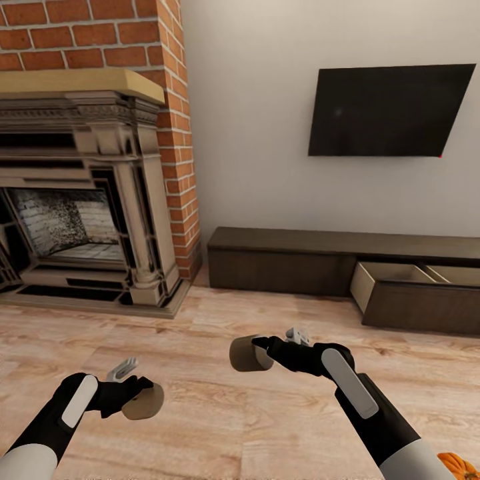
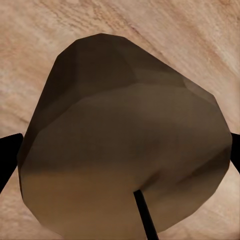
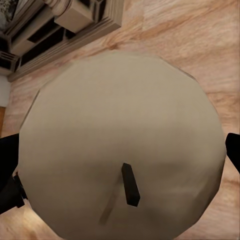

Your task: Place each of the two pumpkins and all three candles from the living room inside a cabinet in the living room (use any cabinet), then make sure every cabinet is closed, and position the cauldron so it is next to a table in the living room.

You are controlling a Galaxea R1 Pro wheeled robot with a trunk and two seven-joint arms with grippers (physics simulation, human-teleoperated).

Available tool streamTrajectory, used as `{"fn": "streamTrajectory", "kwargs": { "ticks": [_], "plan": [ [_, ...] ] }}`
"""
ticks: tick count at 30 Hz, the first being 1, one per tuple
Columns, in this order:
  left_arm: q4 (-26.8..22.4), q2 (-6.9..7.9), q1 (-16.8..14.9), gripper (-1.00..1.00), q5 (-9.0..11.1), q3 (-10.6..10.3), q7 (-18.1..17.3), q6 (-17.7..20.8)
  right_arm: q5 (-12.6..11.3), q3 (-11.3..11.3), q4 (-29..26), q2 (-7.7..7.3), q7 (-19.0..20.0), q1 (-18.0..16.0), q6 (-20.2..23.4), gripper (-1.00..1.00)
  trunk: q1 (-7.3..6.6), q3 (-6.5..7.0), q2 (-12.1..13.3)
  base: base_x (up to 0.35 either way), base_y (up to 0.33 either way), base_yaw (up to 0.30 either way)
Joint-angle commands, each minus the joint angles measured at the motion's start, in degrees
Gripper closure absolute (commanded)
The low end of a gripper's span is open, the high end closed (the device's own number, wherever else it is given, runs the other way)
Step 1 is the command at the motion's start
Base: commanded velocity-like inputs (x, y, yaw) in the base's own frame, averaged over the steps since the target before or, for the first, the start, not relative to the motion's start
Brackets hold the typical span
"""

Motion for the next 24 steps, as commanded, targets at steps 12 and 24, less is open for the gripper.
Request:
{"fn": "streamTrajectory", "kwargs": {
  "ticks": [12,24],
  "plan": [
    [-0.02,-0.01,-0.03,1.0,0.16,0.18,0.09,0.28,-0.8,0.05,-0.4,-0.14,-0.52,-0.05,-0.75,1.0,-0.01,-0.49,-0.03,-0.083,0.202,0.0],
    [-0.05,-0.01,-0.03,1.0,0.16,0.18,0.09,0.28,-1.24,0.02,-0.23,-0.1,-0.39,-0.05,-0.68,1.0,-0.01,-0.96,-0.03,-0.055,0.172,-0.191]
  ]
}}
